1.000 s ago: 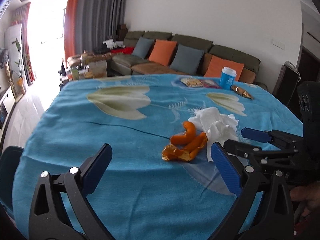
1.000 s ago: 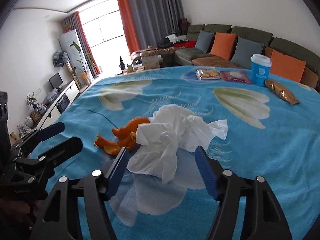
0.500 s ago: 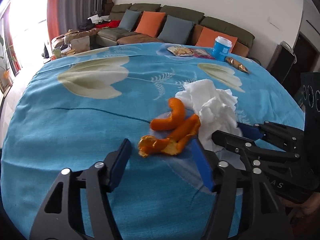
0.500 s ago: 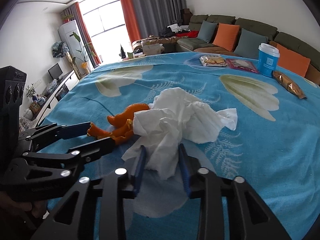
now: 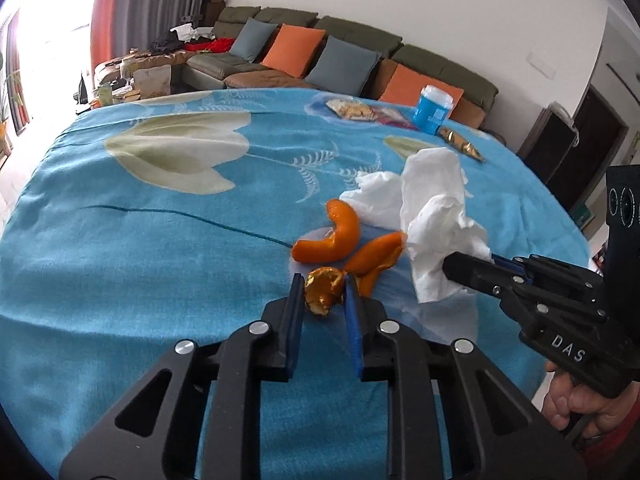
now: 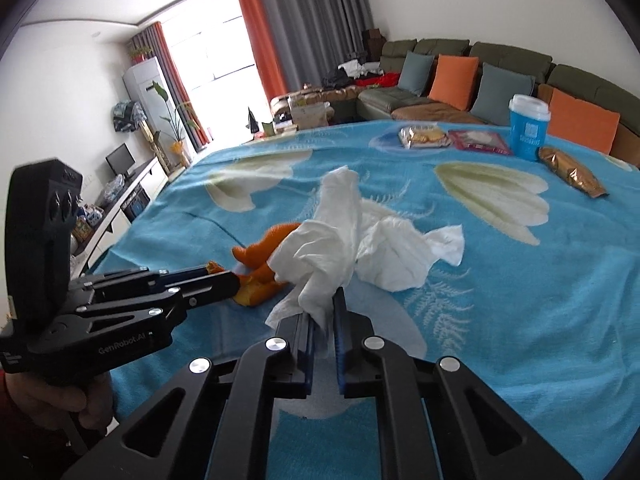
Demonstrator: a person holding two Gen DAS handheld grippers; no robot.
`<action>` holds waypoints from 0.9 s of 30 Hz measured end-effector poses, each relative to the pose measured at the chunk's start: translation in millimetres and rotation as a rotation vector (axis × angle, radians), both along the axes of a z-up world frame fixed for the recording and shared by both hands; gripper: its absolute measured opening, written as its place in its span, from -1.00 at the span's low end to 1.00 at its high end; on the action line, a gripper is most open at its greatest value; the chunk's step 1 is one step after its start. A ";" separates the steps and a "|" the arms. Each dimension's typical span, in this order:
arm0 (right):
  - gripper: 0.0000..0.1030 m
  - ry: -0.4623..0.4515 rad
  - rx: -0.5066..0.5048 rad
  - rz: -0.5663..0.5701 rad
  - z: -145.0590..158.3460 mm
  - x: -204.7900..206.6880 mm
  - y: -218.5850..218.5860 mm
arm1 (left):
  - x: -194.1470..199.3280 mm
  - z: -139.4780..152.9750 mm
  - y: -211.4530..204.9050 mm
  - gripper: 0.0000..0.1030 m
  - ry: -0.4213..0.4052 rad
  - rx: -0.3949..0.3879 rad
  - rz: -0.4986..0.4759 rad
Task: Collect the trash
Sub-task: 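Grasp the white tissue with right tool while left tool grasps an orange peel, then carry the tissue and orange peel from the table over the teal bin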
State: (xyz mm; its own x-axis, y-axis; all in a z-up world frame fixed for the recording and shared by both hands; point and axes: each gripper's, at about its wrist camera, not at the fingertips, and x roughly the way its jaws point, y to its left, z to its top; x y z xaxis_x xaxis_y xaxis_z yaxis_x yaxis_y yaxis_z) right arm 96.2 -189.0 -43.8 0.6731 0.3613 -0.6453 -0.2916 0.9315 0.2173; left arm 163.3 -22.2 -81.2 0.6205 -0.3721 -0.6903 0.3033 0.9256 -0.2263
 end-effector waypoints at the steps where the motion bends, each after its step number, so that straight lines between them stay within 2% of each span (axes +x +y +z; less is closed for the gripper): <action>1: -0.87 -0.008 0.001 -0.003 2.7 -1.2 -0.6 | -3.0 3.0 0.8 -0.65 -0.013 -0.003 -0.002; 8: -0.87 -0.062 0.031 -0.007 19.9 -8.7 -2.7 | -26.3 35.4 17.3 -0.69 -0.137 -0.048 0.036; 18: -0.87 -0.123 0.045 0.047 42.2 -19.3 15.3 | -70.6 78.2 60.3 -0.69 -0.284 -0.018 0.142; 27: -0.87 -0.181 0.052 0.169 65.2 -26.4 58.7 | -115.4 103.4 100.1 -0.69 -0.370 0.004 0.256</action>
State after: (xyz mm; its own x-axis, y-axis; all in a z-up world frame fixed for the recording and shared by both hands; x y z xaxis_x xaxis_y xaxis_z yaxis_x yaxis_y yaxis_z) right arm 69.8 -130.4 21.5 0.7033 0.5080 -0.4973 -0.4804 0.8553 0.1942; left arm 47.8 77.8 22.2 0.8975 -0.1719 -0.4061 0.1238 0.9821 -0.1420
